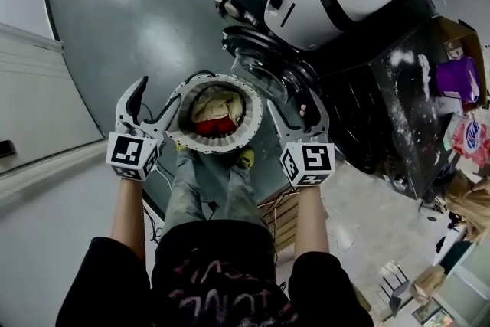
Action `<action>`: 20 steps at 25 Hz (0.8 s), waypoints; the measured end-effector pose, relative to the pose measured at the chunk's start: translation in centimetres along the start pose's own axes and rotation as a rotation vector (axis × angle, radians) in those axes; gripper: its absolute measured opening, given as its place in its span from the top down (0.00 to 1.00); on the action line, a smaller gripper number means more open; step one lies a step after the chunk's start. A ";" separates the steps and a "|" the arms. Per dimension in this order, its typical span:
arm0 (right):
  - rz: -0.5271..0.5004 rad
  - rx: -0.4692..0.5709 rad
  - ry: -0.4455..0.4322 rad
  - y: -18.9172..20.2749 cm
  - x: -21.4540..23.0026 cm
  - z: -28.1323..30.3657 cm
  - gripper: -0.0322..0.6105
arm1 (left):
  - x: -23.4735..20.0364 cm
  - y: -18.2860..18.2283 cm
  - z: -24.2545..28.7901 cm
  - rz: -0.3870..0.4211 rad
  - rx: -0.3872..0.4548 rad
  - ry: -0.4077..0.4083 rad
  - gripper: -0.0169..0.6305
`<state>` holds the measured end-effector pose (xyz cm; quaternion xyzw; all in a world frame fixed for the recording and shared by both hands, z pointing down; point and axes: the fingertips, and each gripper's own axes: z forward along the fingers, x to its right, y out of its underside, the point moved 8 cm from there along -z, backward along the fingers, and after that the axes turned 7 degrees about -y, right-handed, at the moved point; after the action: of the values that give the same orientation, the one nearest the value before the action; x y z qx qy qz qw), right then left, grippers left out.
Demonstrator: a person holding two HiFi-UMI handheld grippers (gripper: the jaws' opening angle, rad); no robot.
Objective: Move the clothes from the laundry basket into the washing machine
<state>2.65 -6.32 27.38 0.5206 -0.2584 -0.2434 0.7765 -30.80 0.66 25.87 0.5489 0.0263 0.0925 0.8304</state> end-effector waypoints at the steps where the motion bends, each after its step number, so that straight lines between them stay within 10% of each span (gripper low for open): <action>1: 0.000 -0.011 0.002 0.7 -0.3 0.7 0.37 | -0.4 0.8 0.6 0.001 -0.010 0.011 0.44; 20: 0.041 -0.316 -0.120 17.8 -2.9 10.6 0.37 | 0.5 17.5 9.6 0.011 -0.250 0.175 0.44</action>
<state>-4.51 -5.65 47.03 0.3712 -0.2732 -0.2957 0.8367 -31.11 -1.27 45.67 0.4310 0.0839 0.1470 0.8863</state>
